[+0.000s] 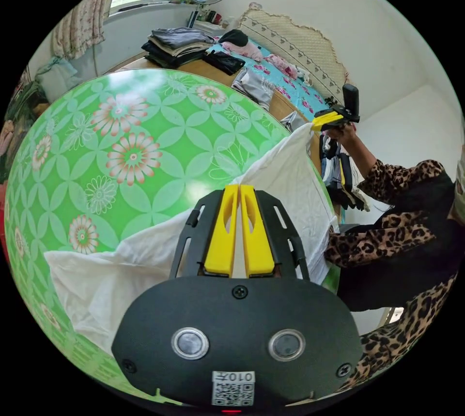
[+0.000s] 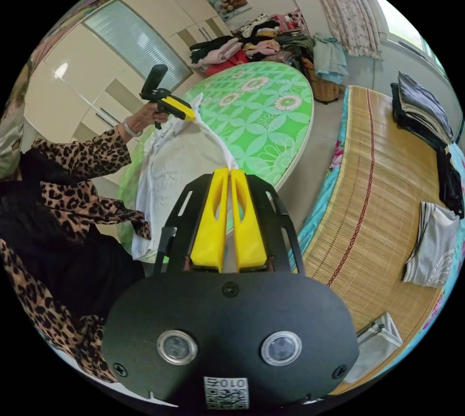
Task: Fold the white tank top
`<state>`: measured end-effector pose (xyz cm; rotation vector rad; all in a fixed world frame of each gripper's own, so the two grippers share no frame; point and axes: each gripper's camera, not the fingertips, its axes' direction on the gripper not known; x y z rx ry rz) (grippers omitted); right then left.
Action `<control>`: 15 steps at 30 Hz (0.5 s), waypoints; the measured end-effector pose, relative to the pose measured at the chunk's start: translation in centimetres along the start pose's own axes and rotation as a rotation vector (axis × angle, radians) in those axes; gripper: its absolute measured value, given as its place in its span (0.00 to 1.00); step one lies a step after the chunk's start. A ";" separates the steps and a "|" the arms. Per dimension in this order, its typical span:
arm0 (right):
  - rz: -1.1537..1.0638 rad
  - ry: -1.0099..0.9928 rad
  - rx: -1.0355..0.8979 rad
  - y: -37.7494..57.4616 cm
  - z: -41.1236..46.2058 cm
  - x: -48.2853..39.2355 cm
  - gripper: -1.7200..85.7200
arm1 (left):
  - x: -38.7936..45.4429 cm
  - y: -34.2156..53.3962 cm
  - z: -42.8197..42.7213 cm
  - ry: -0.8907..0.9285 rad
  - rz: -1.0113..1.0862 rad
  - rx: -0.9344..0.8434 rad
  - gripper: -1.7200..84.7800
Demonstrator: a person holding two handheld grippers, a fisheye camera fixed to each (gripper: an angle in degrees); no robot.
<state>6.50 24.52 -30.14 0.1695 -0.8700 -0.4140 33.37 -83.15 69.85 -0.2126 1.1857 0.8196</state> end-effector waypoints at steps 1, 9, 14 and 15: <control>-0.027 -0.007 -0.007 0.1 -0.1 -0.8 0.03 | 0.4 0.8 -0.1 -0.004 0.002 -0.002 0.02; -0.161 0.024 -0.248 0.5 3.9 -4.8 0.03 | -0.1 6.1 0.8 0.039 -0.030 -0.007 0.02; -0.138 0.037 -0.365 0.0 6.7 -4.8 0.03 | -2.2 8.4 2.5 0.112 -0.087 -0.024 0.02; -0.121 0.028 -0.368 -0.2 6.6 -4.6 0.03 | -2.4 8.6 2.4 0.121 -0.091 -0.019 0.02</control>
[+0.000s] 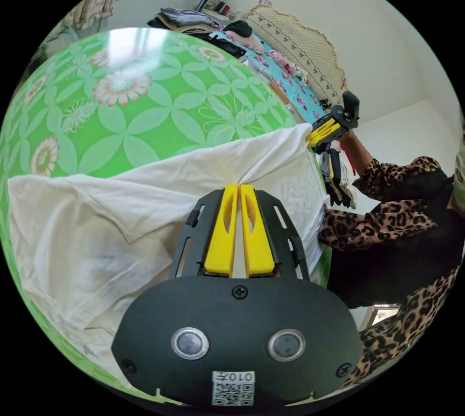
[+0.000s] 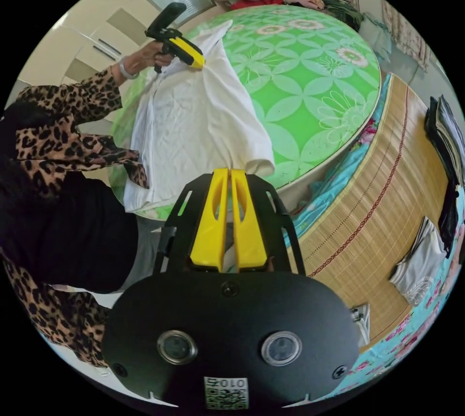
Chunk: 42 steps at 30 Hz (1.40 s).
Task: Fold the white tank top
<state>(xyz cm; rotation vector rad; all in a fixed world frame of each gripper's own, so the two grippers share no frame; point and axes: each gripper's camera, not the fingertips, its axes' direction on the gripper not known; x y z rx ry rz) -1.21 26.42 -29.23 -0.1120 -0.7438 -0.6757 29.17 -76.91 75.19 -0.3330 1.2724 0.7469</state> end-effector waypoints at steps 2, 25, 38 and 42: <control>0.008 -0.019 -0.011 -0.1 -0.4 0.3 0.04 | -1.2 0.5 -0.5 0.047 -0.021 0.020 0.02; 0.311 -0.257 0.227 -2.2 -0.3 6.4 0.04 | -6.2 5.0 -3.6 0.280 -0.107 0.177 0.02; 0.204 -0.176 0.180 -7.3 -3.5 4.3 0.05 | -8.9 17.2 -14.2 0.000 -0.490 0.503 0.02; 0.140 -0.323 0.391 -11.9 -6.0 3.5 0.09 | -10.1 18.8 -16.9 -0.140 -0.722 0.568 0.02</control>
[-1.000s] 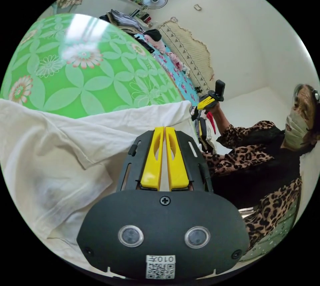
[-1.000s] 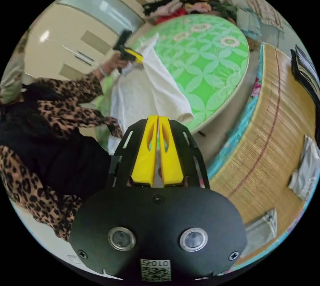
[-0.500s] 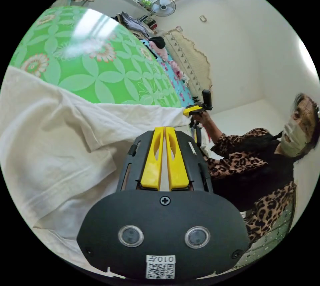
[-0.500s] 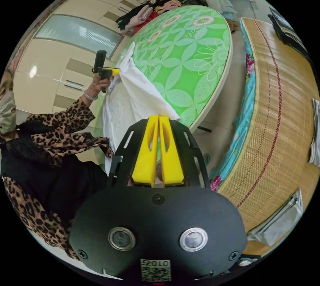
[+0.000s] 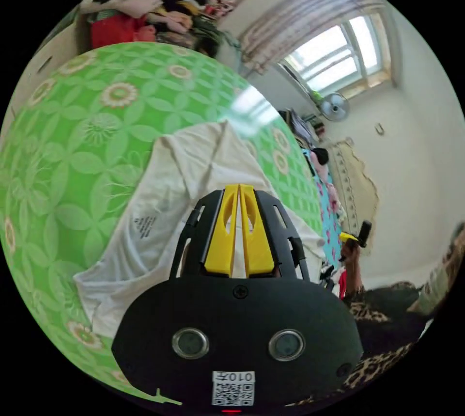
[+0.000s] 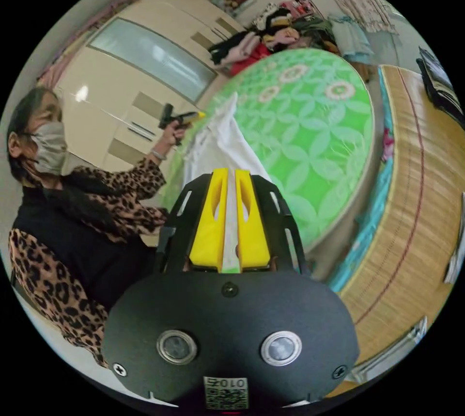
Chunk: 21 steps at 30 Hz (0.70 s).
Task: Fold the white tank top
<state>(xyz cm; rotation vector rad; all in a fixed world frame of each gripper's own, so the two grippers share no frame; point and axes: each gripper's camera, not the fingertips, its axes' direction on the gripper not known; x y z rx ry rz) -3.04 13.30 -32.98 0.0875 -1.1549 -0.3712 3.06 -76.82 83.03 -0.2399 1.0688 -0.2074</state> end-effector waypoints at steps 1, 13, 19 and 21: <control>-0.031 0.017 -0.013 -2.0 1.7 -0.9 0.10 | 0.4 -0.5 0.1 -0.051 -0.022 -0.026 0.02; -0.217 0.191 -0.320 -13.8 21.3 -8.4 0.11 | 1.8 -2.0 2.0 -0.151 -0.110 -0.129 0.09; -0.106 0.126 -0.314 -14.8 22.6 -6.4 0.10 | 2.0 -2.1 3.9 -0.196 -0.095 -0.167 0.06; -0.082 0.113 -0.303 -15.1 22.6 -5.8 0.09 | 2.6 -1.9 4.2 -0.202 -0.065 -0.165 0.04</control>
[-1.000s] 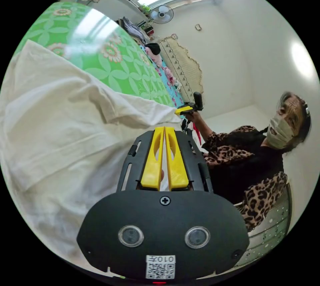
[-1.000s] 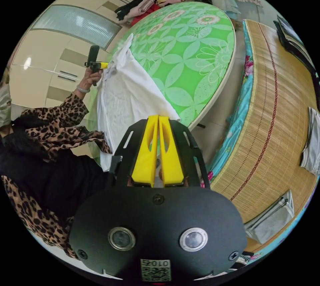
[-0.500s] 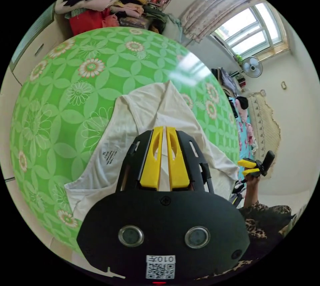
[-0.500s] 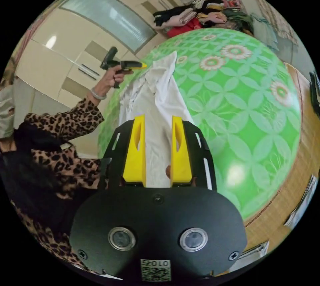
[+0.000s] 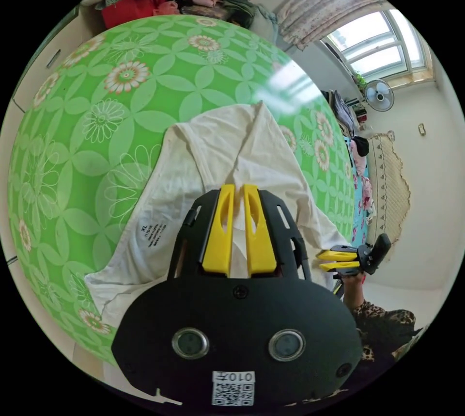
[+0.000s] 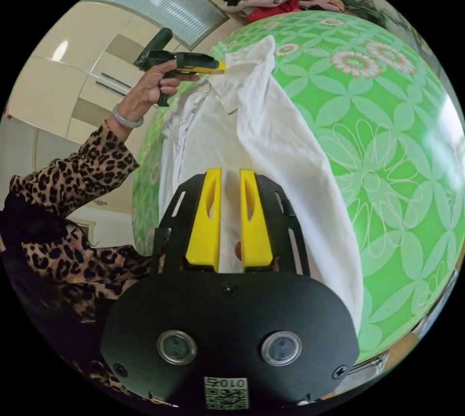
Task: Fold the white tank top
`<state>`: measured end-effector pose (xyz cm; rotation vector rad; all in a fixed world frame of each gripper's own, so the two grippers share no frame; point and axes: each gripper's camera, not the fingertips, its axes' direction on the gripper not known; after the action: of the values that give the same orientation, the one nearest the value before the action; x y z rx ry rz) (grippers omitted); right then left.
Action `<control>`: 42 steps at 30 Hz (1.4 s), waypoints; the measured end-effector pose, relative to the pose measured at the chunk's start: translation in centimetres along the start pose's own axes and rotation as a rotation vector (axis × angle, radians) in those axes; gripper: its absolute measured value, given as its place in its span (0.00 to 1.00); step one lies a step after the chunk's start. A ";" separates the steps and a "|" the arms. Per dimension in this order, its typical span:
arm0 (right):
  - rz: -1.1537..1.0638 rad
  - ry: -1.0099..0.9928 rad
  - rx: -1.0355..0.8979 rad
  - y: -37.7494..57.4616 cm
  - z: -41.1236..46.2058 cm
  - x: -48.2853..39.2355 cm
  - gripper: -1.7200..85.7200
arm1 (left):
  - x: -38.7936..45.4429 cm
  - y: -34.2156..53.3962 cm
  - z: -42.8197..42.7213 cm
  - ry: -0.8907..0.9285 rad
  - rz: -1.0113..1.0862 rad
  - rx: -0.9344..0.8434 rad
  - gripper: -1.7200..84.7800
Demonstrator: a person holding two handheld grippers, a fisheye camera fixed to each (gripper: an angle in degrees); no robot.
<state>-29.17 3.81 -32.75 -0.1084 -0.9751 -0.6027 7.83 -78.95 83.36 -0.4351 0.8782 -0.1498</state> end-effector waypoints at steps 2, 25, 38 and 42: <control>0.031 -0.014 0.025 -0.3 -0.2 0.5 0.09 | 0.3 0.4 -0.3 -0.024 0.009 0.024 0.03; 0.001 -0.078 0.083 -13.4 0.8 -1.4 0.09 | -1.0 3.7 -2.3 0.044 0.068 0.051 0.02; -0.146 -0.140 0.007 -38.9 1.7 -2.6 0.13 | -2.9 4.4 -1.2 0.068 0.095 0.063 0.02; -0.370 0.059 -0.167 -47.1 5.1 -8.0 0.14 | -3.4 4.8 -1.2 0.098 0.112 0.114 0.02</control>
<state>-60.98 -30.14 -44.55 -0.0574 -0.8929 -1.0225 4.45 -74.01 83.07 -0.2732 0.9826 -0.1182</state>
